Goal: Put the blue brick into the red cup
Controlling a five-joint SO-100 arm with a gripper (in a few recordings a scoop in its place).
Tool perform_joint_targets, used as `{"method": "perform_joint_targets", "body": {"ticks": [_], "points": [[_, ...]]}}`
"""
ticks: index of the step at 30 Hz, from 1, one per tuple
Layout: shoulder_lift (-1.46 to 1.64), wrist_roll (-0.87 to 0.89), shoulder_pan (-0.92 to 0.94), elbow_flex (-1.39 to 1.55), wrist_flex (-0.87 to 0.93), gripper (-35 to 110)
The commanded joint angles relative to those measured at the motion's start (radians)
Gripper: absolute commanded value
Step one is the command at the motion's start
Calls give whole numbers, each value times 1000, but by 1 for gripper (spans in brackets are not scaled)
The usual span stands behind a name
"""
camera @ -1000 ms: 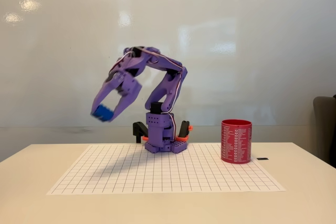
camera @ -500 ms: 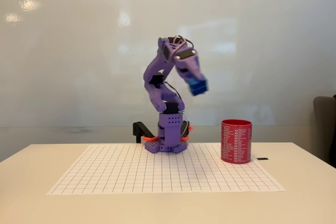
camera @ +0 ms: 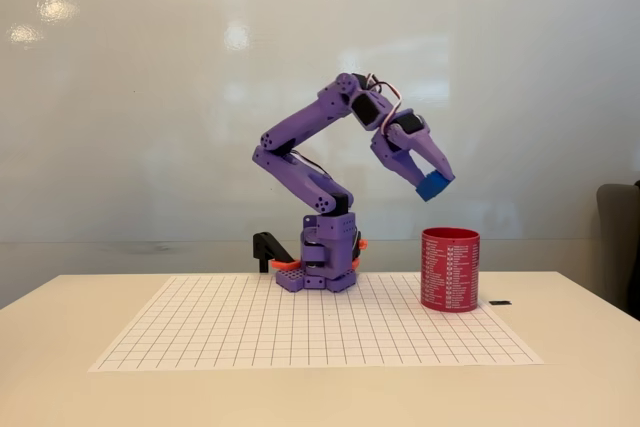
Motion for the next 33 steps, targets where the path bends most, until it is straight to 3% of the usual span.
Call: {"method": "perform_joint_targets", "body": {"ticks": [1, 9, 19, 21, 26, 33], "points": [[-46, 20, -106, 11, -12, 0], [-250, 57, -129, -35, -104, 0], [-275, 104, -138, -32, -101, 1], [-293, 71, -140, -31, -95, 21], [-327, 21, -133, -21, -104, 41], [-324, 5, -126, -9, -109, 41]]}}
